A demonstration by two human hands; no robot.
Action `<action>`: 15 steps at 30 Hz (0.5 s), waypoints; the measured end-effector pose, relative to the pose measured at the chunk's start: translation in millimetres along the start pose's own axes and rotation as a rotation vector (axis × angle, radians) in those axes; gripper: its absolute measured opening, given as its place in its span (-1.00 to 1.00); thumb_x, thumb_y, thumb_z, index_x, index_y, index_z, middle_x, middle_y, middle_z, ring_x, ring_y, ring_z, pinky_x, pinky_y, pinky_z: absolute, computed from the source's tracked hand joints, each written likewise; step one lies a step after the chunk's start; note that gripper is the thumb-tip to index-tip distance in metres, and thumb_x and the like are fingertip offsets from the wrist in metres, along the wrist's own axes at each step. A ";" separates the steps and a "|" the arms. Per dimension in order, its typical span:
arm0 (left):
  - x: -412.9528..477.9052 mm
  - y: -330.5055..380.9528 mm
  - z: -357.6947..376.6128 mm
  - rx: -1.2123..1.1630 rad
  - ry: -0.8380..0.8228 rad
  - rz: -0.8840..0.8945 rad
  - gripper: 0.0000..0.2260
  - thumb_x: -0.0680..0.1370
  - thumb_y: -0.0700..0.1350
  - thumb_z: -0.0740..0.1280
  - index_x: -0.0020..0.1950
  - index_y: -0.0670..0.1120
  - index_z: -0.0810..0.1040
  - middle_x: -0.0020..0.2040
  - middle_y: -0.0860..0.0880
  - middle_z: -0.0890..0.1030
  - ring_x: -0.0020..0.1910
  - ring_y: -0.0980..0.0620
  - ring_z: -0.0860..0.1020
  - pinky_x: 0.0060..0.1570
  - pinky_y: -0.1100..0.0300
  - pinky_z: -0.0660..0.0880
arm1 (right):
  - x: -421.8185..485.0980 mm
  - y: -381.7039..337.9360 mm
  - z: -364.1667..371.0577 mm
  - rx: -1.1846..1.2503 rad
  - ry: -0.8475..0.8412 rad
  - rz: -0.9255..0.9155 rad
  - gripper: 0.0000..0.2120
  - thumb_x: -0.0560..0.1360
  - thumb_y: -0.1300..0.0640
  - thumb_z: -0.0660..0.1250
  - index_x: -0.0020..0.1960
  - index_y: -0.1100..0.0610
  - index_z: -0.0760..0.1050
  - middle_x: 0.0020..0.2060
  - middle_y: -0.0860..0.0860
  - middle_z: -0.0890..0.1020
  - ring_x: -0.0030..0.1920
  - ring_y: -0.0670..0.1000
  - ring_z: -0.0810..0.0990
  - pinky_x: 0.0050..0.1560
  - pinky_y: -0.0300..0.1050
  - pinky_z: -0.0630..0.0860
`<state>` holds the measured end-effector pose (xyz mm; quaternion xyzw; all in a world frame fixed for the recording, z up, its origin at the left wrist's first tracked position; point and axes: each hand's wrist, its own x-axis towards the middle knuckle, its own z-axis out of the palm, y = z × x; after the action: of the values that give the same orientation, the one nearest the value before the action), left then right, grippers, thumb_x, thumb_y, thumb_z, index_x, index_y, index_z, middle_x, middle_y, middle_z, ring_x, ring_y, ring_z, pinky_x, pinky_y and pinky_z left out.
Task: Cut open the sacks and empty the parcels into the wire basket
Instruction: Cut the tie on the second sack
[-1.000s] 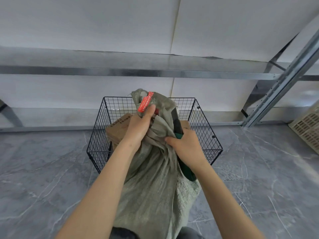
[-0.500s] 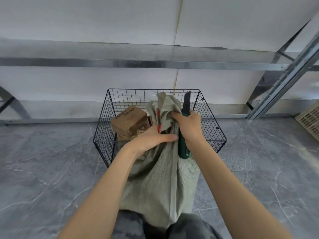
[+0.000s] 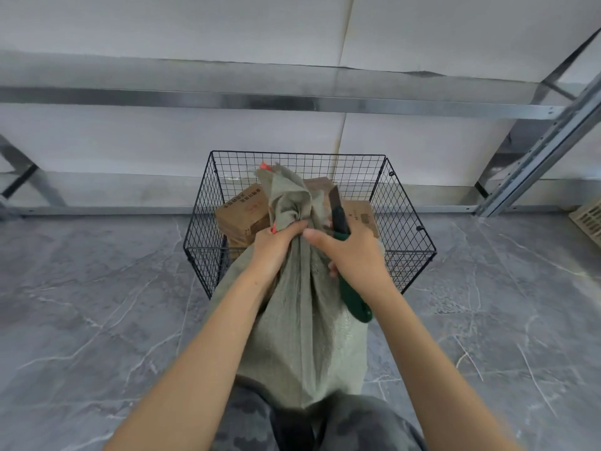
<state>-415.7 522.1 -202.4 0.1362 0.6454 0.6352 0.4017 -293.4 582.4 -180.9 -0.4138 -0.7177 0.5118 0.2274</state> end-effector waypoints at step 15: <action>-2.6 0.9 4.1 -0.055 0.103 0.192 -0.51 0.40 0.28 0.34 0.16 -0.02 0.52 0.05 0.00 0.60 0.05 0.07 0.57 0.17 0.11 0.47 | 2.9 -3.3 13.7 0.390 -0.405 0.146 -0.79 0.42 0.23 0.48 0.00 0.14 0.51 -0.48 -0.09 0.57 -0.49 -0.11 0.45 -0.45 -0.24 0.50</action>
<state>-411.5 523.4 -200.2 0.1536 0.6316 0.6943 0.3089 -306.4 576.9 -183.3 -0.3022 -0.6050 0.7273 0.1170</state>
